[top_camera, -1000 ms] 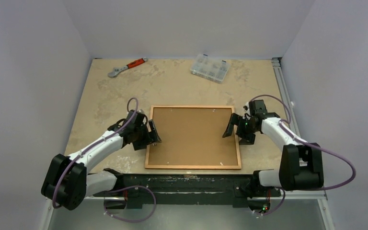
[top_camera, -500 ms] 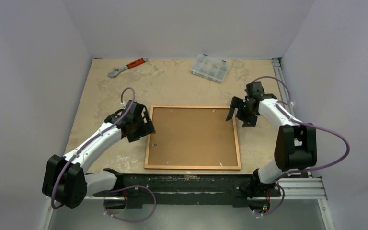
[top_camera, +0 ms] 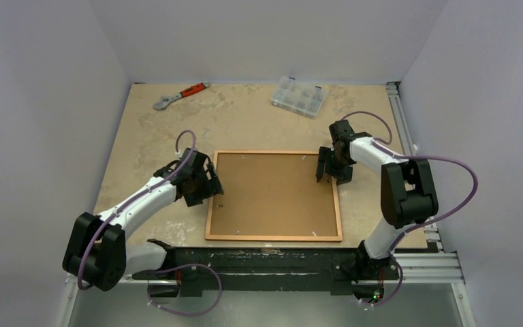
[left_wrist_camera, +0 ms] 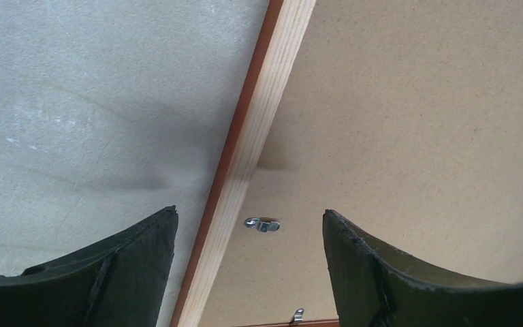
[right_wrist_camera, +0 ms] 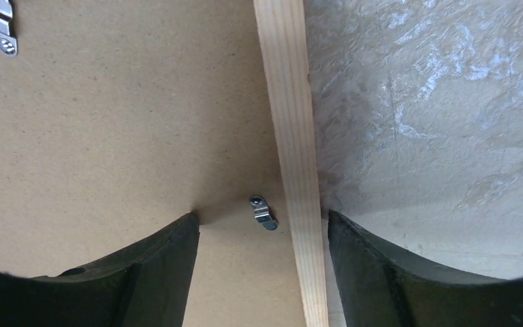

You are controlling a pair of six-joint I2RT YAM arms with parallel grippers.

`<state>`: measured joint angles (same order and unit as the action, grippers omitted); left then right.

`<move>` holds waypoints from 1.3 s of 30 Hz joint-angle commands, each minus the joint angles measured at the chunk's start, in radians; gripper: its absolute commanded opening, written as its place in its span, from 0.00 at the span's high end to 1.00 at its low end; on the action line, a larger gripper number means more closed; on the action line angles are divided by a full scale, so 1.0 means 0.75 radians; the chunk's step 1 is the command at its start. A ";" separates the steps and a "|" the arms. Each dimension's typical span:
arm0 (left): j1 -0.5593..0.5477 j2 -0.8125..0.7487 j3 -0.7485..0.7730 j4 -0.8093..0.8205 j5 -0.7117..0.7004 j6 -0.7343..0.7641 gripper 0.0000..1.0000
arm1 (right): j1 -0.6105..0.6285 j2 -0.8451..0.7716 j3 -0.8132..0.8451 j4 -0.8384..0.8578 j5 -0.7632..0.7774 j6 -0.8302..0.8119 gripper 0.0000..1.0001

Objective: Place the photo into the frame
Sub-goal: Install the photo frame at the center of the board.

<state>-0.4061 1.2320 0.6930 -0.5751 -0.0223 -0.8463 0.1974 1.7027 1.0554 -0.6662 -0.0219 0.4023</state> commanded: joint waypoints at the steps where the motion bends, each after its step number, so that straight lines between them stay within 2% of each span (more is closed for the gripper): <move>1: 0.010 0.007 -0.009 0.077 0.024 -0.006 0.25 | 0.053 -0.006 0.045 -0.019 0.184 -0.010 0.37; 5: 0.010 0.011 -0.012 0.080 0.046 -0.005 0.25 | 0.067 -0.009 0.037 -0.018 0.238 0.003 0.53; 9: 0.011 0.011 -0.019 0.085 0.056 -0.005 0.25 | 0.066 0.001 0.050 -0.024 0.261 0.012 0.79; 12: 0.010 0.015 -0.022 0.086 0.057 -0.003 0.25 | 0.066 -0.001 0.048 -0.017 0.255 0.020 0.91; 16: 0.010 0.021 -0.022 0.092 0.062 -0.004 0.25 | 0.065 -0.011 0.045 -0.007 0.224 0.035 1.00; 21: 0.010 0.010 -0.020 0.083 0.056 0.003 0.25 | 0.065 -0.064 0.049 -0.003 0.183 0.044 1.00; 22: 0.010 0.006 -0.020 0.079 0.055 0.005 0.25 | 0.066 -0.081 0.049 -0.001 0.154 0.040 0.94; 25: 0.010 -0.006 -0.009 0.050 0.040 0.021 0.26 | 0.063 -0.139 0.030 0.026 0.049 0.037 0.45; 27: 0.010 -0.015 0.004 0.014 0.034 0.044 0.26 | 0.058 -0.161 0.006 0.043 -0.029 0.040 0.25; 28: 0.010 -0.019 0.012 -0.011 0.017 0.060 0.26 | 0.056 -0.168 -0.004 0.047 -0.059 0.042 0.20; 31: 0.008 -0.029 0.035 -0.089 -0.022 0.113 0.26 | 0.046 -0.179 -0.047 0.068 -0.133 0.052 0.15; 36: -0.013 -0.033 0.044 -0.183 -0.071 0.158 0.28 | 0.030 -0.182 -0.139 0.115 -0.238 0.069 0.14; 39: -0.047 -0.022 0.027 -0.162 -0.070 0.156 0.29 | 0.029 -0.182 -0.179 0.137 -0.259 0.073 0.14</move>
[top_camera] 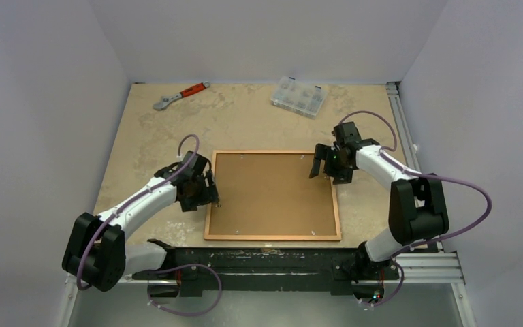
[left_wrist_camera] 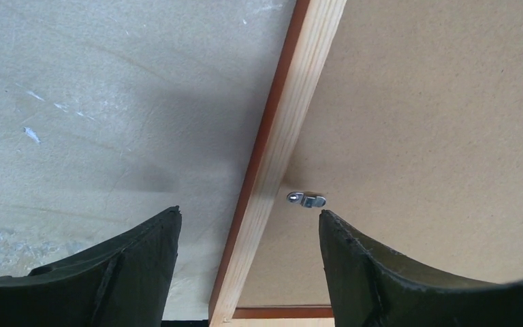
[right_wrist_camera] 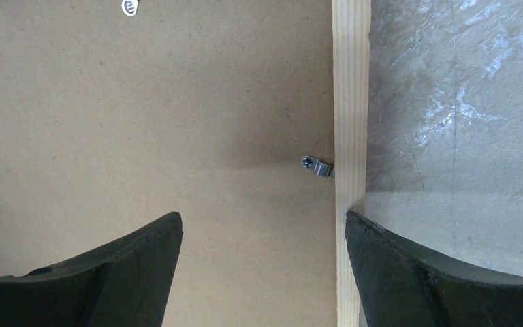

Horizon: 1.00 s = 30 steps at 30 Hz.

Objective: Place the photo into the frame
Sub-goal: Install the photo frame at the center of the board.

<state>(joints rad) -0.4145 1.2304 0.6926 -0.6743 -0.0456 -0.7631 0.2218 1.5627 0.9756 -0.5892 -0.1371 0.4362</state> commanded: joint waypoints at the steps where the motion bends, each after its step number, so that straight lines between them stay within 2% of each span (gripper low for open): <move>1: -0.049 -0.011 0.020 -0.016 -0.039 0.038 0.29 | -0.004 0.008 -0.079 0.040 -0.107 0.028 0.14; 5: -0.103 0.054 0.034 0.011 -0.054 0.022 0.30 | -0.008 0.016 -0.092 0.043 -0.118 0.026 0.13; 13: -0.215 0.197 0.161 -0.121 -0.203 0.029 0.36 | -0.031 0.014 -0.072 0.027 -0.114 0.015 0.14; 20: -0.223 0.276 0.166 -0.077 -0.221 0.031 0.37 | -0.057 0.013 -0.073 0.023 -0.129 0.002 0.13; 23: -0.223 0.319 0.180 -0.056 -0.224 0.039 0.41 | -0.068 0.011 -0.078 0.023 -0.133 -0.003 0.14; 25: -0.222 0.342 0.190 -0.051 -0.238 0.041 0.47 | -0.071 0.011 -0.080 0.025 -0.136 -0.008 0.14; 30: -0.222 0.366 0.226 -0.068 -0.276 0.044 0.70 | -0.075 0.010 -0.079 0.023 -0.148 -0.017 0.14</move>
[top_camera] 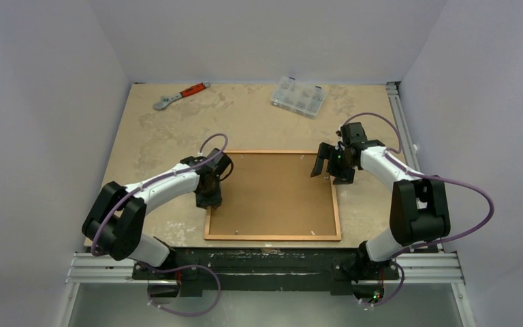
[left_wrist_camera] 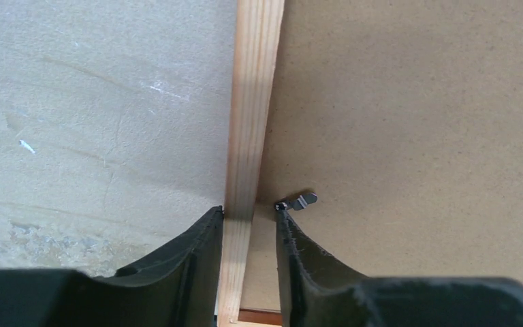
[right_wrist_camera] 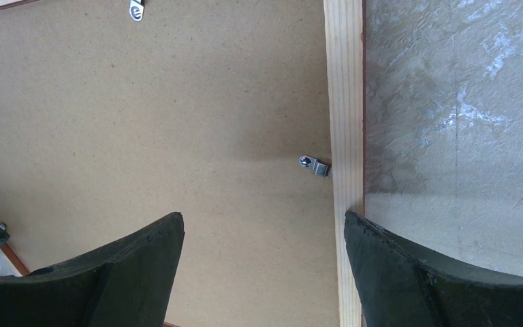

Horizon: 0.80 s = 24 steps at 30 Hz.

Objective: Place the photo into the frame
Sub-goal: Install the photo frame at the center of the board.

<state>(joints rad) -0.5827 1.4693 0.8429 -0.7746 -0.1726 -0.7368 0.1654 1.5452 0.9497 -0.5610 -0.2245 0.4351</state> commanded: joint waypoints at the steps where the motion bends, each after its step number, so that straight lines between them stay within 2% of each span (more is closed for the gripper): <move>1: 0.005 0.047 0.029 0.066 -0.112 0.012 0.74 | 0.000 0.034 -0.046 -0.015 -0.032 -0.019 0.14; 6: 0.027 0.026 0.028 0.119 -0.071 0.024 0.89 | -0.002 0.029 -0.049 -0.015 -0.039 -0.023 0.15; 9: 0.030 0.019 0.030 0.144 -0.039 0.039 0.89 | -0.002 0.027 -0.044 -0.024 -0.032 -0.029 0.15; 11: 0.029 0.002 0.026 0.151 -0.020 0.054 0.82 | -0.004 0.023 -0.040 -0.031 -0.024 -0.030 0.15; 13: 0.029 -0.015 0.024 0.144 -0.009 0.076 0.63 | -0.008 0.022 -0.037 -0.033 -0.024 -0.034 0.15; 16: 0.029 -0.045 0.017 0.128 0.007 0.115 0.49 | -0.010 0.025 -0.033 -0.031 -0.026 -0.034 0.14; 20: 0.029 -0.070 0.018 0.104 0.020 0.144 0.41 | -0.014 0.031 -0.031 -0.031 -0.030 -0.033 0.14; 24: 0.029 -0.056 0.030 0.126 0.035 0.144 0.40 | -0.017 0.036 -0.029 -0.029 -0.034 -0.036 0.15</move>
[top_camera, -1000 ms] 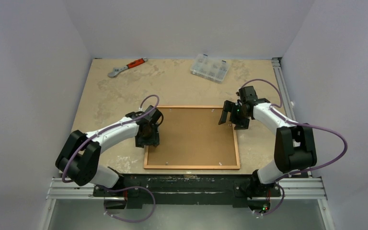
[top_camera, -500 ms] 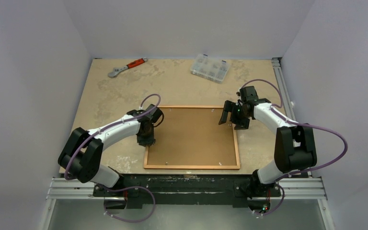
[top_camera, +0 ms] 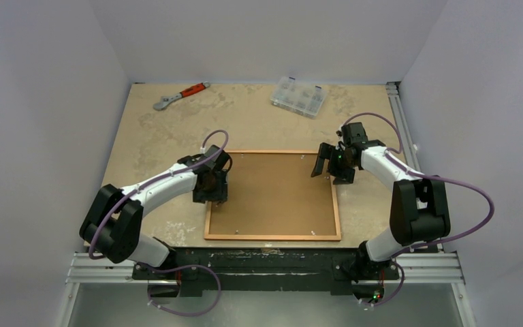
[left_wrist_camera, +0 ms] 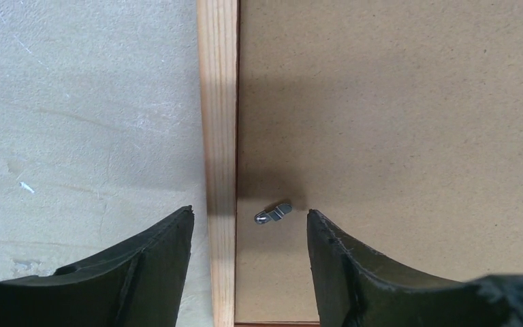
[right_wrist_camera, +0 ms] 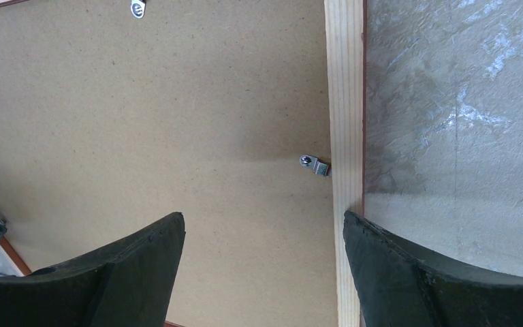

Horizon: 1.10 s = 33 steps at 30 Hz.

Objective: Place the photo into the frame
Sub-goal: Install the photo frame at the center of the board.

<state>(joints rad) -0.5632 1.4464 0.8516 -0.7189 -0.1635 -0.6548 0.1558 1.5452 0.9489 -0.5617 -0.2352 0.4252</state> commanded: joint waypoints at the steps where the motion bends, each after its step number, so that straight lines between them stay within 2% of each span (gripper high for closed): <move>1: 0.004 -0.014 0.023 0.056 0.022 0.028 0.40 | -0.005 0.035 -0.028 -0.031 -0.020 -0.024 0.15; 11: 0.003 0.132 0.055 0.005 -0.055 0.010 0.44 | -0.034 0.033 -0.032 -0.030 -0.024 -0.035 0.15; 14: 0.004 0.152 0.057 0.000 -0.074 -0.002 0.52 | -0.036 0.033 -0.031 -0.027 -0.031 -0.032 0.15; 19: 0.003 0.160 0.057 0.010 -0.075 -0.001 0.74 | -0.036 0.036 -0.031 -0.026 -0.032 -0.031 0.15; 22: 0.005 0.152 0.052 0.013 -0.081 -0.002 0.84 | -0.037 0.038 -0.032 -0.025 -0.034 -0.031 0.15; 30: 0.010 0.103 0.031 0.063 -0.021 -0.002 0.96 | -0.039 0.029 -0.034 -0.026 -0.036 -0.031 0.16; 33: 0.024 0.051 0.002 0.115 0.039 -0.012 0.98 | -0.040 0.017 -0.035 -0.031 -0.036 -0.032 0.16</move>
<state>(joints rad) -0.5556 1.5177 0.8894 -0.7547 -0.2169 -0.6510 0.1287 1.5490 0.9485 -0.5613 -0.2722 0.4236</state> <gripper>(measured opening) 0.176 0.848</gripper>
